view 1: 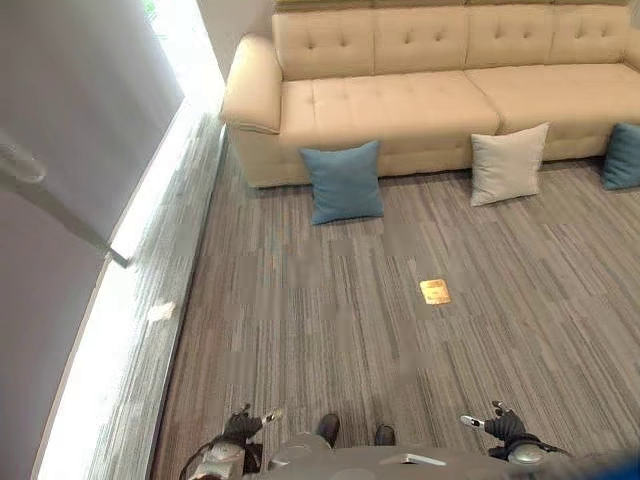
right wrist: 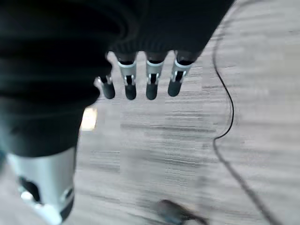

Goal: Pick up all the scattered cushions and arrange them neatly on the sofa.

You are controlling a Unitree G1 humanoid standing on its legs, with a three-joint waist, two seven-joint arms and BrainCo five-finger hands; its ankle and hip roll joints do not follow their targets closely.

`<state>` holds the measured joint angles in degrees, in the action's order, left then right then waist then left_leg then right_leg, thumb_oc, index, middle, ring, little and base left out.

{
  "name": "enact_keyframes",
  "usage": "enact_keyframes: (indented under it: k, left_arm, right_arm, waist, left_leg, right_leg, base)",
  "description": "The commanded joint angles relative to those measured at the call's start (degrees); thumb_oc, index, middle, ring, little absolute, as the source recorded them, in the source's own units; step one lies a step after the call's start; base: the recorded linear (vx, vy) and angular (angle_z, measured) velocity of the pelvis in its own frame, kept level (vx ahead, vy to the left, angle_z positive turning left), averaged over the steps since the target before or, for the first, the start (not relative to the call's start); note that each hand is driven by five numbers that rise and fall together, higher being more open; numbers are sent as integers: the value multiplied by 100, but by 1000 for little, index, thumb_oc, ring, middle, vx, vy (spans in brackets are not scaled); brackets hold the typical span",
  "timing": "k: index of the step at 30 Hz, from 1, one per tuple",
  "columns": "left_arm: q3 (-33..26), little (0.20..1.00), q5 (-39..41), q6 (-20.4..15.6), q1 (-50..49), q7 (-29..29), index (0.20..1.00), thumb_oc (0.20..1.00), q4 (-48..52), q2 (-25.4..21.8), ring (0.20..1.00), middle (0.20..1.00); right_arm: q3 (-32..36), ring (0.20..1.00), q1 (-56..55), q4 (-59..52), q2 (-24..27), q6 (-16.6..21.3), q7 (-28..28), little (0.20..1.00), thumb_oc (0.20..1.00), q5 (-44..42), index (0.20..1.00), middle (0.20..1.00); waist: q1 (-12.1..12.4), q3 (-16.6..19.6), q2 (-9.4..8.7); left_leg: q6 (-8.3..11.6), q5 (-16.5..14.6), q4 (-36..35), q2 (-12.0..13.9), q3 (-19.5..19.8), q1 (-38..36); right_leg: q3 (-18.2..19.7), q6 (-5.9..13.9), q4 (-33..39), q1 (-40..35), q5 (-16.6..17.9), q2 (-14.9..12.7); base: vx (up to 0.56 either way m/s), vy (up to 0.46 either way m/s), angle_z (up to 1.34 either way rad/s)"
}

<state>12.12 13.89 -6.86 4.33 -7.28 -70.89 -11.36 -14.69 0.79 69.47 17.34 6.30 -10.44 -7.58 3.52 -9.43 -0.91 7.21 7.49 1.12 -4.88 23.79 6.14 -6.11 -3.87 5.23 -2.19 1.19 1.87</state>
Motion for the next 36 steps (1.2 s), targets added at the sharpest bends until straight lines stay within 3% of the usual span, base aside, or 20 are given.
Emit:
enact_keyframes:
  k: [1,3,6,11,12,14,16,17,23,24,27,29,31,32,36]
  left_arm:
    - [-106,1000,-114,-10,-64,-2,1000,1000,-76,-59,1000,1000]
    - [-189,1000,-98,-10,-138,8,1000,1000,-105,-37,1000,1000]
    - [-297,1000,-143,21,-238,11,1000,1000,-197,-93,1000,1000]
    - [-391,1000,-162,20,-237,26,1000,1000,-239,-159,1000,1000]
    - [-371,1000,-168,21,-190,42,1000,1000,-190,-249,1000,1000]
    - [-346,1000,-199,13,-151,42,1000,1000,-153,-301,1000,1000]
    - [-283,1000,-288,-2,-125,36,1000,1000,-133,-339,1000,1000]
    - [-253,1000,-347,10,-99,43,1000,1000,-128,-370,1000,1000]
    - [-274,1000,-338,-6,-61,37,1000,1000,-202,-345,1000,1000]
    - [-270,1000,-445,-8,-133,41,1000,1000,-266,-324,1000,1000]
    - [-306,1000,-409,4,-186,56,1000,1000,-273,-313,1000,1000]
    - [-271,1000,-403,-1,-206,80,1000,1000,-216,-299,1000,1000]
    - [-247,1000,-361,-1,-192,81,1000,1000,-178,-288,1000,1000]
    - [-202,1000,-259,21,-145,76,1000,1000,-86,-271,1000,1000]
    - [-95,1000,-265,23,-151,114,1000,1000,-32,-202,1000,1000]
  right_arm:
    - [44,1000,105,-332,201,145,-89,1000,1000,55,1000,1000]
    - [53,1000,113,-352,217,139,-75,1000,1000,45,1000,1000]
    - [-1,1000,124,-266,154,106,-54,1000,1000,126,1000,1000]
    - [29,1000,133,-191,92,61,-30,1000,1000,215,1000,1000]
    - [1,1000,215,-267,86,36,-8,1000,1000,206,1000,1000]
    - [-9,1000,218,-345,61,55,7,1000,1000,187,1000,1000]
    - [-52,1000,223,-389,65,65,1,1000,1000,182,1000,1000]
    - [-117,1000,234,-404,71,59,-1,1000,1000,185,1000,1000]
    - [-223,1000,273,-446,103,19,-9,1000,1000,255,1000,1000]
    - [-232,1000,197,-490,112,35,15,1000,1000,276,1000,1000]
    - [-276,1000,229,-522,120,56,25,1000,1000,295,1000,1000]
    - [-293,1000,250,-593,150,88,37,1000,1000,256,1000,1000]
    - [-288,1000,271,-613,159,100,35,1000,1000,223,1000,1000]
    - [-283,1000,320,-567,205,82,11,1000,1000,154,1000,1000]
    - [-274,1000,314,-507,256,85,9,1000,1000,135,1000,1000]
  waist:
    - [-49,-60,-185]
    - [-37,-44,-196]
    - [24,3,-239]
    - [147,135,-308]
    - [136,18,-245]
    - [28,-47,-174]
    - [-92,-62,-124]
    - [-136,-109,-173]
    - [-321,-170,-272]
    - [-344,-23,-261]
    - [-319,26,-201]
    - [-273,-35,-184]
    - [-253,-94,-187]
    - [-157,-214,-292]
    - [-100,-153,-360]
  left_leg:
    - [-594,-807,322,-243,-563,109]
    - [-679,-904,401,-184,-1086,183]
    - [-797,-987,338,-199,-1110,115]
    - [-959,-1105,253,-273,-1175,6]
    - [-1133,-1174,259,-308,-1183,-192]
    - [-1176,-1200,254,-275,-1025,-331]
    - [-1166,-1245,153,-246,-757,-570]
    - [-1136,-1304,65,-261,-658,-782]
    - [-993,-1528,-124,-255,-233,-1423]
    - [-835,-1528,-109,-96,-107,-1547]
    - [-593,-1276,334,110,-134,-1431]
    - [-455,-991,979,111,-184,-1185]
    - [-422,-832,1350,73,-200,-1020]
    - [-517,-677,2125,86,-528,-426]
    - [-682,-1295,1411,-209,-865,28]
  right_leg:
    - [175,609,-512,-128,-491,-435]
    - [84,627,-454,-117,-465,-473]
    - [144,658,-457,-156,-470,-485]
    - [153,857,-755,-156,-500,-739]
    - [280,1055,-1876,295,-100,-925]
    - [509,1047,-2463,645,141,-811]
    - [830,935,-2503,955,-149,-403]
    - [813,903,-2094,1020,-237,-283]
    - [461,942,-1064,1455,230,-116]
    - [517,765,-964,1237,165,-96]
    - [513,675,-972,1041,64,-44]
    - [598,583,-977,811,-66,-3]
    - [664,546,-1004,746,-115,15]
    - [779,418,-1000,492,-259,-57]
    - [838,465,-863,192,-386,-125]
  base:
    - [-3,44,65]
    - [53,86,61]
    - [142,92,37]
    - [171,167,-11]
    - [188,221,-9]
    - [209,166,-19]
    - [272,19,35]
    - [342,-64,61]
    - [330,-120,31]
    - [445,-272,70]
    - [308,-225,67]
    - [201,-142,-8]
    - [161,-124,-17]
    - [266,-187,4]
    - [259,-100,-6]
